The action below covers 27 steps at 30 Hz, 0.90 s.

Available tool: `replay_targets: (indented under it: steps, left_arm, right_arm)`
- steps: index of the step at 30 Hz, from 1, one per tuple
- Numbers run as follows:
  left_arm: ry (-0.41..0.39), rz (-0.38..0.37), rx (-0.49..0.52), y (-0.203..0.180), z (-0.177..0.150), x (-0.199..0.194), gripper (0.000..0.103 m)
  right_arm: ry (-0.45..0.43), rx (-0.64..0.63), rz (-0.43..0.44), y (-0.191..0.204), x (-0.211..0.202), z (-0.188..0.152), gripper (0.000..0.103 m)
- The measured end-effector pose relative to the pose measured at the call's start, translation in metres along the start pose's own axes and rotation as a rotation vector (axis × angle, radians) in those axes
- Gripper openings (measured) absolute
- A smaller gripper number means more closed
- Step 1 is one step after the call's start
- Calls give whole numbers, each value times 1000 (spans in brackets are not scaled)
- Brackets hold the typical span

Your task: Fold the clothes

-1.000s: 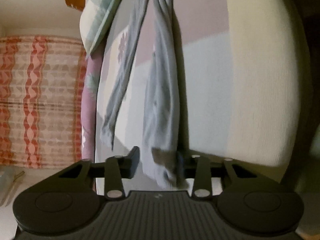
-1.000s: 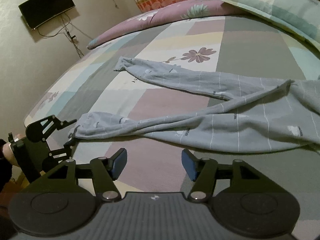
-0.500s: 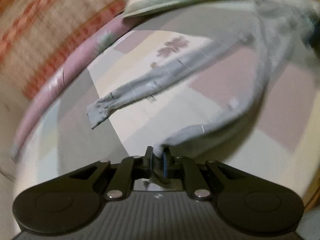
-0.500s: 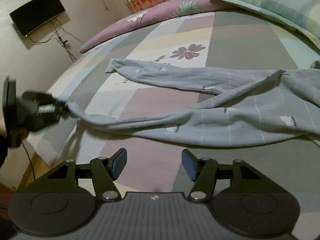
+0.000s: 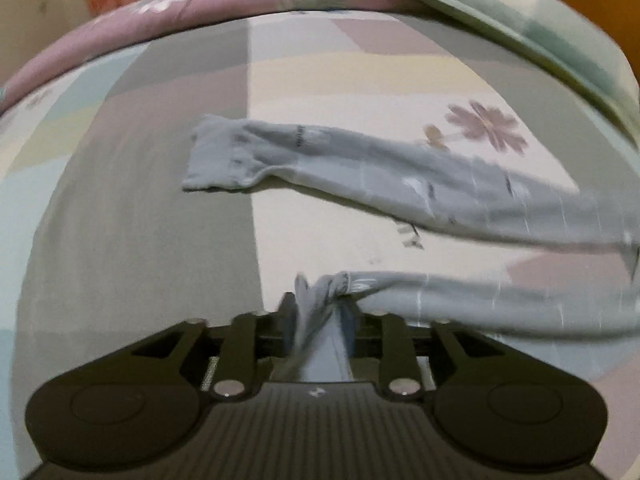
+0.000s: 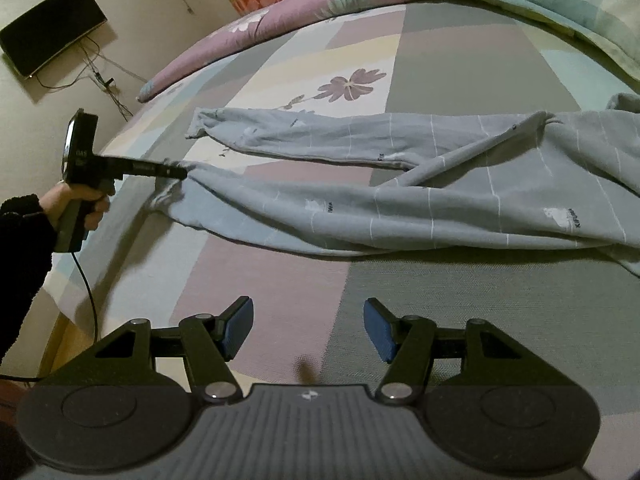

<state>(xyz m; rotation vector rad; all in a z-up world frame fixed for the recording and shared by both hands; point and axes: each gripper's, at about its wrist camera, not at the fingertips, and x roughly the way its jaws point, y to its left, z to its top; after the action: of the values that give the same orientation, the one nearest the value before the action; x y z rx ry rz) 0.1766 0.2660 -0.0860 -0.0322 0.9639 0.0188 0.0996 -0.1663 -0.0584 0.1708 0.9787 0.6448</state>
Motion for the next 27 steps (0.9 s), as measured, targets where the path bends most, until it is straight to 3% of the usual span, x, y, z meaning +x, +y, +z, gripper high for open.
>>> replay_targets:
  steps: [7, 14, 17, 27]
  left_arm:
    - [-39, -43, -224, 33, -20, -32, 38]
    - [-19, -335, -603, 53, -86, -54, 43]
    - [4, -377, -694, 50, -101, -40, 43]
    - [-168, -459, -987, 61, -105, -3, 47]
  right_arm:
    - [6, 5, 21, 1, 4, 0, 66]
    - [6, 13, 44, 2, 5, -1, 67]
    - [6, 20, 50, 3, 5, -3, 67]
    - [-27, 38, 55, 4, -5, -7, 67]
